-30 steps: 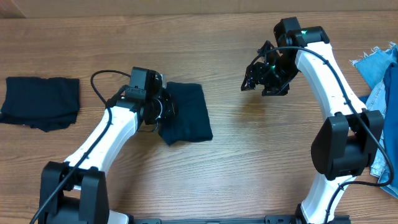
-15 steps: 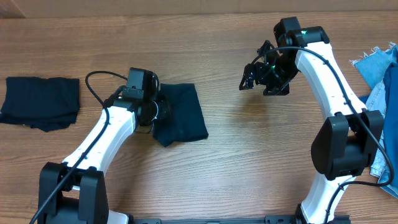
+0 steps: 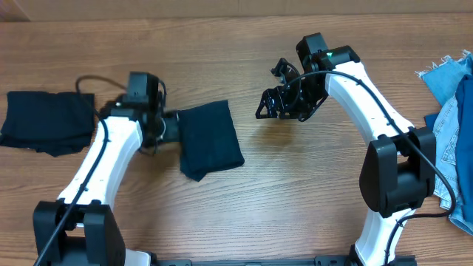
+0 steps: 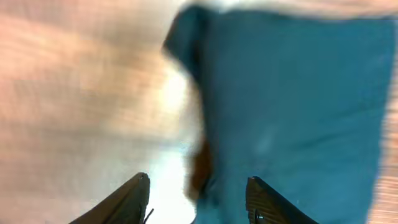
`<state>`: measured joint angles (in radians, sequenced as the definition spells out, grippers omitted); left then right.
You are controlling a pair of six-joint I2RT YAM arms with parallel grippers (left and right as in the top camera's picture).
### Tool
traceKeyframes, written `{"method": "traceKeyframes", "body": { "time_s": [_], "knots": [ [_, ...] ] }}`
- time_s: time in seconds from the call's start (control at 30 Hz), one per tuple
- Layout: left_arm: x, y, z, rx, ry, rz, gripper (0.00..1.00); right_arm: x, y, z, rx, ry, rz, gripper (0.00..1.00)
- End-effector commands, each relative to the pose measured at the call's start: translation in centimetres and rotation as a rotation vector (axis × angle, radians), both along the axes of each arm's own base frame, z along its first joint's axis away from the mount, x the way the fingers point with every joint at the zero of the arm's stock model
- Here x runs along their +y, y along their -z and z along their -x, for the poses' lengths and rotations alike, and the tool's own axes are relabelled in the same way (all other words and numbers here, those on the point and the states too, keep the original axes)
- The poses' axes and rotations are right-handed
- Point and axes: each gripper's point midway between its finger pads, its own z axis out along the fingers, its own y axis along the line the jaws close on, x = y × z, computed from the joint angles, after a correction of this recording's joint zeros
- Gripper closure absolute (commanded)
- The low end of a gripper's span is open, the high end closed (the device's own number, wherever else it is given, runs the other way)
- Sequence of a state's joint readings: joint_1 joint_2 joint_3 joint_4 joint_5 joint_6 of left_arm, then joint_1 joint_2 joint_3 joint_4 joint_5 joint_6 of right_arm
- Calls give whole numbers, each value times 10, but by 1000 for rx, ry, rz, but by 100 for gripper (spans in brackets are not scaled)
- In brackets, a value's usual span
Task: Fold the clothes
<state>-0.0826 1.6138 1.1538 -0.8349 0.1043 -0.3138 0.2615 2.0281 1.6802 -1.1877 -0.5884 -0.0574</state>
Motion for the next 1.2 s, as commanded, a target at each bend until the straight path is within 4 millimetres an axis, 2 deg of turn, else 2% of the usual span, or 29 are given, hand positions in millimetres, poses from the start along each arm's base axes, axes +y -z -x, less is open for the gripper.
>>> {"method": "traceKeyframes", "body": {
  "time_s": [0.0,0.03,0.07,0.13,0.2,0.27,0.3,0.37,0.43,0.5,0.67,0.77,0.83,0.87,0.9,1.03,1.07,1.1,1.17],
  "knots": [
    [-5,-39,-39,-203,163,-36,57,-13,3,-4,17,80,67,29],
    [-5,-40,-48,-239,179,-44,62,-25,10,-3,47,141,147,45],
    [-7,-38,-56,-261,192,-47,69,-33,13,4,75,146,196,54],
    [-9,-25,-71,-278,222,-49,79,-35,16,28,154,115,254,64],
    [-12,-8,-87,-293,235,-48,84,-28,23,47,199,77,273,66],
    [-14,8,-101,-310,239,-49,87,-11,34,71,257,22,255,74],
    [-16,17,-108,-316,241,-48,87,1,41,89,293,-19,242,74],
    [-22,32,-115,-318,254,-30,86,16,51,107,314,-68,225,74],
    [-33,48,-113,-292,278,32,85,47,55,118,312,-111,115,74],
    [-37,56,-105,-250,289,63,86,64,57,110,290,-68,70,74],
    [-36,70,-71,-99,293,85,91,86,62,99,251,-23,44,76],
    [-35,74,-58,-44,314,78,94,93,75,100,270,-13,54,78],
    [-32,77,-46,3,323,72,96,96,87,92,262,2,51,80],
    [-29,77,-37,40,319,68,96,92,93,83,239,35,76,81],
    [-23,74,-27,79,304,63,96,76,101,63,182,104,142,81],
    [-8,54,-4,138,275,64,96,51,99,7,43,188,91,82],
    [-8,49,1,149,277,64,96,50,95,-8,-30,164,60,82],
    [-9,44,8,165,279,66,96,58,86,-19,-118,86,-17,82],
    [-11,39,20,202,278,75,96,81,64,-24,-233,-71,-197,81]
  ]
}}
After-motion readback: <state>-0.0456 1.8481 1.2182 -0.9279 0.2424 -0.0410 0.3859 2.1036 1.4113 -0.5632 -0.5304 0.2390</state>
